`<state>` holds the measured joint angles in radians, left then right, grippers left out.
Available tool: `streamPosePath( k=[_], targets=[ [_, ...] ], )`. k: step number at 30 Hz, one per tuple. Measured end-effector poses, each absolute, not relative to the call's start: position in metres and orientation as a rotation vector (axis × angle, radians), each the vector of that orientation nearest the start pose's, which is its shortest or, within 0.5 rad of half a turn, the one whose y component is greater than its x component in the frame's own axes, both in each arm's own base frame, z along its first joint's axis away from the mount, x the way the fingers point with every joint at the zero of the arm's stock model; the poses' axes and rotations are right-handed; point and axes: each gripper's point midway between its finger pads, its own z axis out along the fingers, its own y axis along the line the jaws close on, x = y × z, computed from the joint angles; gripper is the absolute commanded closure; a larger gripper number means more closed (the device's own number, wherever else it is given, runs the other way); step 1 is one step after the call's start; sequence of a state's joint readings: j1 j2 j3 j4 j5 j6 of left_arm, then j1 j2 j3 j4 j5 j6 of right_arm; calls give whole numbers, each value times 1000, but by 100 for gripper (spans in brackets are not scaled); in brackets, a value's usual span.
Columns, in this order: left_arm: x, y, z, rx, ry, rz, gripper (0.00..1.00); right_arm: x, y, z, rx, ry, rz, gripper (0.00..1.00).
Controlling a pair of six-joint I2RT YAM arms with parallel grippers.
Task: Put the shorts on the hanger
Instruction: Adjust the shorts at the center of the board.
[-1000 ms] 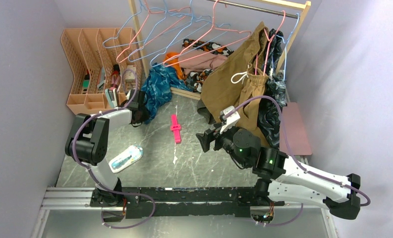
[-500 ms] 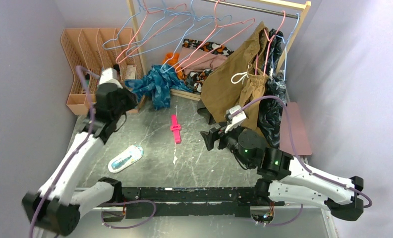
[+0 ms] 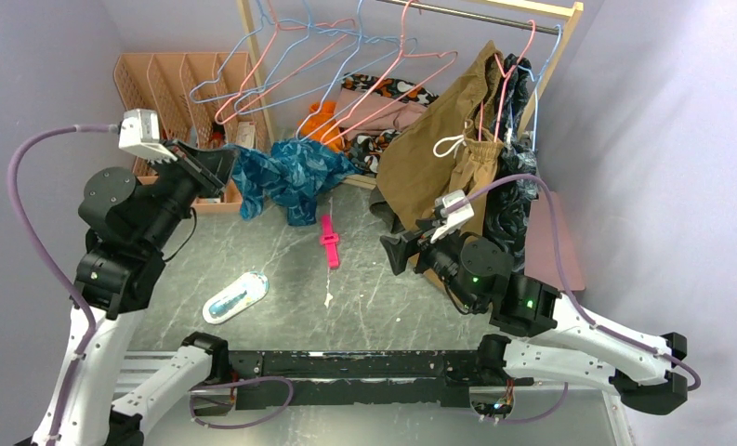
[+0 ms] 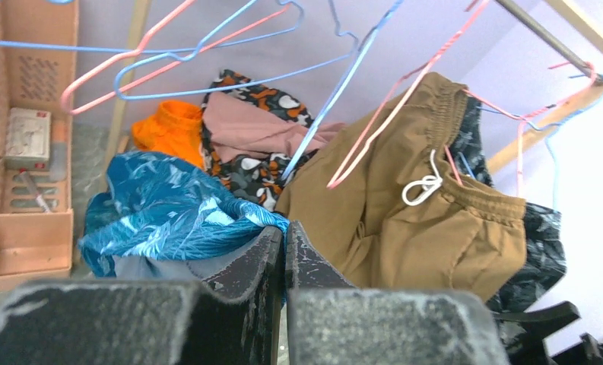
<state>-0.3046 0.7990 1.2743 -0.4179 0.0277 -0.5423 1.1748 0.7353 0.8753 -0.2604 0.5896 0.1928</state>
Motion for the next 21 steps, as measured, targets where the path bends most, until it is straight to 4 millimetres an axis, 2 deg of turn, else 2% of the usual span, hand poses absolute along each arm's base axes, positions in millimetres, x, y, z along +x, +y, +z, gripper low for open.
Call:
streamPosePath(
  k=[3,6,10,15,18,21],
  targets=[
    [252,-114,464,-127,1529,-729,93,190,221,318,-389,1653,540,15],
    [245,-118,499,-89,1470,-766,93,188,222,327,-392,1640,559,15],
    [217,-119,570,-27,1289,-838,93,185,222,344,-401,1608,588,14],
    [168,-120,647,75,1055,-934,93,181,223,362,-418,1571,618,14],
    [143,-119,676,131,961,-960,93,179,225,363,-439,1562,628,14],
    [130,-119,687,162,914,-973,93,178,226,364,-455,1556,631,14]
  ],
)
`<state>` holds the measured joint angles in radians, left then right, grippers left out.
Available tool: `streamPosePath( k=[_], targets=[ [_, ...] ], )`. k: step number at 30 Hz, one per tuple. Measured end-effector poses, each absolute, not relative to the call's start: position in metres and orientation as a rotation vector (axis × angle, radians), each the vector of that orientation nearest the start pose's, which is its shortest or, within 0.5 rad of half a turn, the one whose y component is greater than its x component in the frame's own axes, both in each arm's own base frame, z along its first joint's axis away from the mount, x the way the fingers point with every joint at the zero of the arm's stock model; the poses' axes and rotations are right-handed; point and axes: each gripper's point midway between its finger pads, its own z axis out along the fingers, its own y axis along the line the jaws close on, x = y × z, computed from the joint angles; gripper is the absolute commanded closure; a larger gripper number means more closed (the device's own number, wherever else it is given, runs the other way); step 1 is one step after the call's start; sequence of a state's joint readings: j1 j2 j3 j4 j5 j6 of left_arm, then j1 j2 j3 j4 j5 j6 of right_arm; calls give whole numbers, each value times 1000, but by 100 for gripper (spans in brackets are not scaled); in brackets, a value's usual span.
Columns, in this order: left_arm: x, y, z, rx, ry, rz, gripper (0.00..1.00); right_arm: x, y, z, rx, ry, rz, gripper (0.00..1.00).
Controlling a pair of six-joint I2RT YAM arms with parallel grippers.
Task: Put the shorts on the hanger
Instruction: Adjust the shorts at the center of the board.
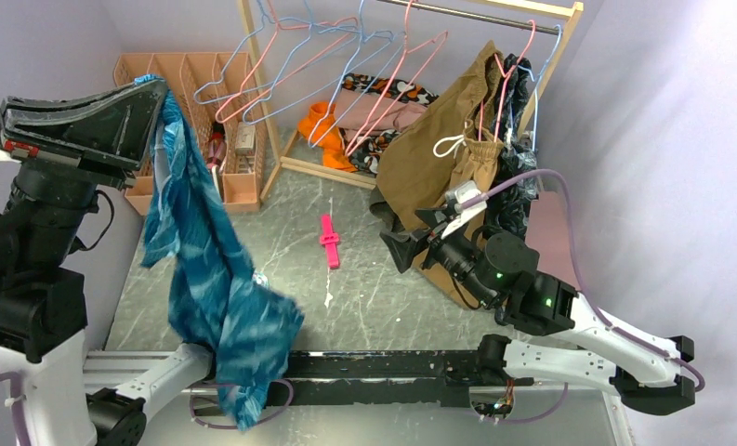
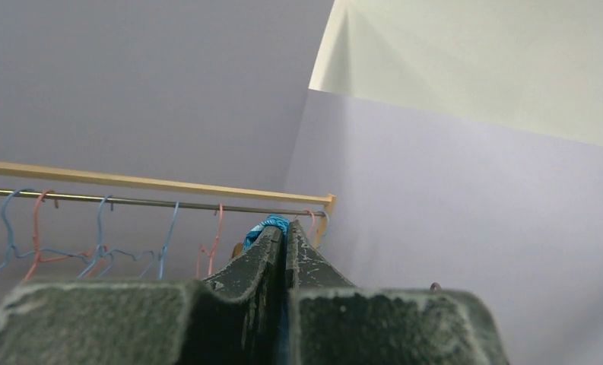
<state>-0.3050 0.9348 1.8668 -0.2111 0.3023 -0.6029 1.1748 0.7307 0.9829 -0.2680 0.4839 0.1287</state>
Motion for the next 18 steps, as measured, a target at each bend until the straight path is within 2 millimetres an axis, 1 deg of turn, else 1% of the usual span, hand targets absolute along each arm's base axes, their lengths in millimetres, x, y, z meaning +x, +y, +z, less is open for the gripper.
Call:
streamPosePath(
  k=[2,4,8,11,14,15,17,18],
  targets=[
    [128,-122,688,174,912,-987,93,177,224,365,-456,1550,633,14],
    [131,-126,686,184,922,-1007,93,176,222,368,-452,1541,635,14],
    [147,-138,689,201,943,-1053,93,175,217,372,-444,1528,639,14],
    [161,-149,696,220,954,-1096,93,175,216,373,-442,1525,640,14],
    [168,-158,700,250,950,-1141,93,174,216,373,-443,1525,641,14],
    [173,-162,697,256,959,-1156,93,174,217,373,-445,1525,642,14],
    [182,-167,683,253,996,-1172,93,174,218,371,-449,1528,646,14],
    [188,-169,670,246,1022,-1172,93,174,219,369,-452,1531,648,14]
  ],
)
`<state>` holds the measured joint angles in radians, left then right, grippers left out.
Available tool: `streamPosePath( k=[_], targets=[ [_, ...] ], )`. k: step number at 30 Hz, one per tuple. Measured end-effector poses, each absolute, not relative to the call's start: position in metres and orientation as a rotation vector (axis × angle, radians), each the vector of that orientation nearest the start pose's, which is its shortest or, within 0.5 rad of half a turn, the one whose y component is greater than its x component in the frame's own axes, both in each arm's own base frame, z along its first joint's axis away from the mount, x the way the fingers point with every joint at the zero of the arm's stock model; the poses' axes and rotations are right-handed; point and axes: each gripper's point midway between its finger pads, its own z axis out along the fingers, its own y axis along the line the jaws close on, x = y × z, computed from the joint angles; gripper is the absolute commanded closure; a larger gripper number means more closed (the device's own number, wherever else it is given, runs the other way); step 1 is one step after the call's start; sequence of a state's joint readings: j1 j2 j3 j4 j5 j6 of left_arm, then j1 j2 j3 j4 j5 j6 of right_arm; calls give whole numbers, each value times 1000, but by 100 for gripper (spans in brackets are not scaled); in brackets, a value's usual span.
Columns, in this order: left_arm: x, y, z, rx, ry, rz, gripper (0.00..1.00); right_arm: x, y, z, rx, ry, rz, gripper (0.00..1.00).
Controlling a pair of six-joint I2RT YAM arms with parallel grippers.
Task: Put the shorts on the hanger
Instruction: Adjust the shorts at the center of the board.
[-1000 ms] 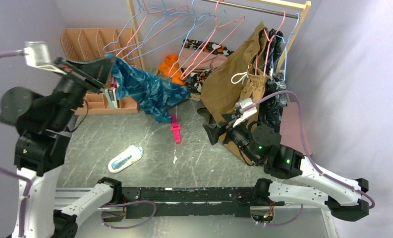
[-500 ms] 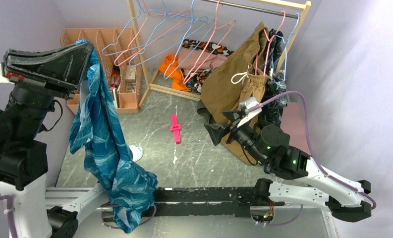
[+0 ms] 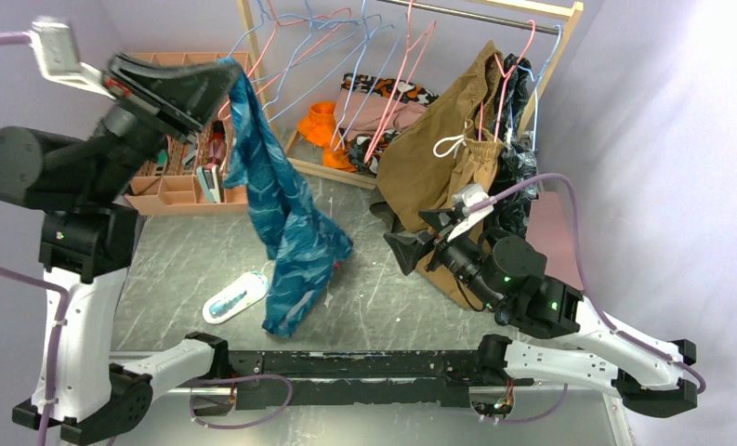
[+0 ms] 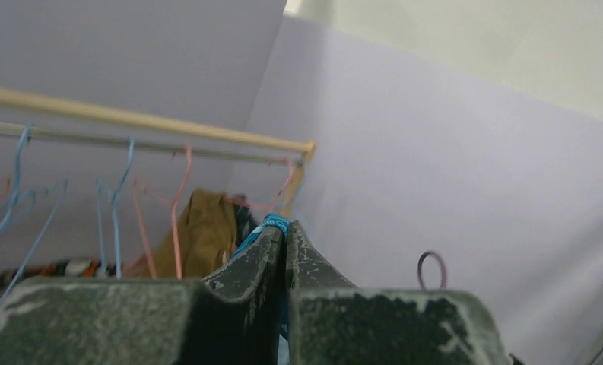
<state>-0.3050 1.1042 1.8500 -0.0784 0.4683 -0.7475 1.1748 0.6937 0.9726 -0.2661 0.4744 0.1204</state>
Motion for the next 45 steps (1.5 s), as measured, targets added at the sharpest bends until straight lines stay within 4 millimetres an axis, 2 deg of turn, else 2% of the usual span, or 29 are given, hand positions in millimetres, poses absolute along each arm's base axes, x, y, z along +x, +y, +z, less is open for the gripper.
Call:
streamPosePath(
  k=[2,6,10,11,14,16,18,23,26,29,33,41,45],
  targets=[
    [200,-171,641,225,1088,-1154,93,173,222,361,-462,1544,656,14],
    [238,-165,562,122,1277,-1040,93,171,233,332,-500,1597,664,14],
    [280,-140,466,-77,1516,-828,93,169,250,295,-556,1678,671,14],
    [290,-131,436,-133,1587,-755,93,168,254,284,-570,1701,672,14],
    [296,-102,366,-253,1744,-553,93,166,265,255,-606,1763,683,14],
    [287,-79,336,-312,1800,-420,93,164,273,237,-626,1799,690,14],
    [275,-57,331,-361,1790,-314,93,164,282,219,-641,1834,696,14],
    [249,-5,342,-501,1688,-102,93,169,305,184,-651,1908,688,14],
    [241,17,338,-565,1664,14,93,171,319,167,-663,1942,696,15],
    [243,25,326,-587,1690,92,93,167,334,146,-698,1987,724,16],
    [249,25,308,-586,1738,140,93,157,351,123,-737,2037,772,17],
    [257,21,277,-561,1822,182,93,120,385,81,-879,2074,780,19],
    [258,21,272,-555,1836,190,93,123,400,66,-906,2087,742,19]
  ],
)
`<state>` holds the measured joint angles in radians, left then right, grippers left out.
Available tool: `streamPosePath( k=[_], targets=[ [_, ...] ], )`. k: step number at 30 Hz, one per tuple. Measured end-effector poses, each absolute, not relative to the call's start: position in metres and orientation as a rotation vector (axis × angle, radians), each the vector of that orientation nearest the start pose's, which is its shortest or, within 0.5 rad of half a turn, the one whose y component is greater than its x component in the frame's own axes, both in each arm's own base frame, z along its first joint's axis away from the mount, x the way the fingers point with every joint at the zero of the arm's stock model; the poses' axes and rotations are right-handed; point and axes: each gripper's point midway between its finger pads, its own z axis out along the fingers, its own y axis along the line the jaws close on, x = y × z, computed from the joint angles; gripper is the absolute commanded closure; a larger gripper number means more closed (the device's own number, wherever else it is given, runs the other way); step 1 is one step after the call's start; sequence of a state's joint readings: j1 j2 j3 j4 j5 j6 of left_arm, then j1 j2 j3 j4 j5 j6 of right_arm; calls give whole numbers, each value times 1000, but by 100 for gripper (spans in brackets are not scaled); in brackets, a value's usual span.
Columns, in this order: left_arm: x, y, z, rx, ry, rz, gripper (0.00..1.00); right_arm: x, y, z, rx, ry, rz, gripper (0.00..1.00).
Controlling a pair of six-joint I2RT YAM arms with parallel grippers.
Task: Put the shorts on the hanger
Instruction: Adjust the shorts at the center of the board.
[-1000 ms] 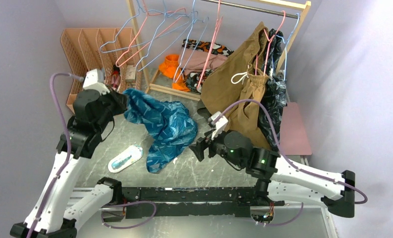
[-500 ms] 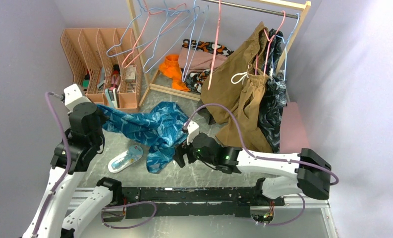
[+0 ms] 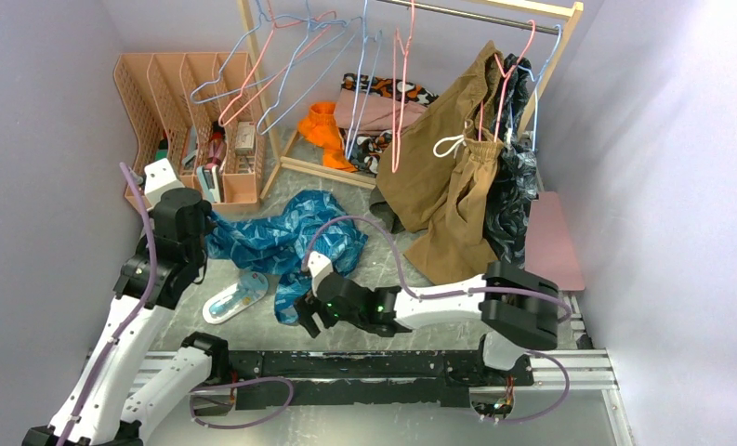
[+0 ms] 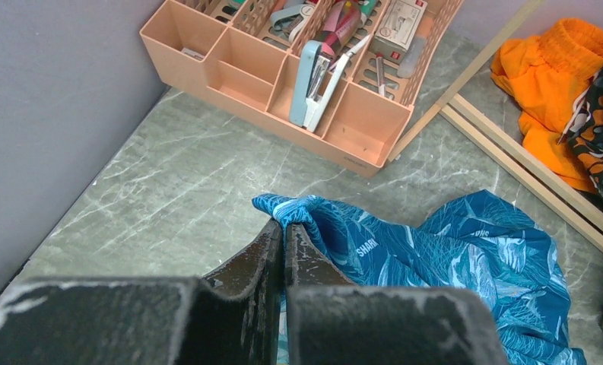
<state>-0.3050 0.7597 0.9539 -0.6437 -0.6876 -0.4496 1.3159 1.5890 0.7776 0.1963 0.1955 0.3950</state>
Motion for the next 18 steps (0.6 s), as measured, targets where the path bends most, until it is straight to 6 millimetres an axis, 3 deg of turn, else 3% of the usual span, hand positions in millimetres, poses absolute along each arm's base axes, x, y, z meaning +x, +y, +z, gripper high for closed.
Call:
streamPosePath(
  k=[6,12,15,18],
  targets=[
    [255,21,276,-553,1819,177,93,133,429,61,-931,2057,727,19],
    [251,20,280,-549,1806,149,93,139,436,41,-939,2078,657,28],
    [249,20,278,-544,1809,143,93,144,431,26,-933,2111,582,38],
    [248,19,277,-541,1812,139,93,151,427,21,-908,2122,525,64]
  ],
)
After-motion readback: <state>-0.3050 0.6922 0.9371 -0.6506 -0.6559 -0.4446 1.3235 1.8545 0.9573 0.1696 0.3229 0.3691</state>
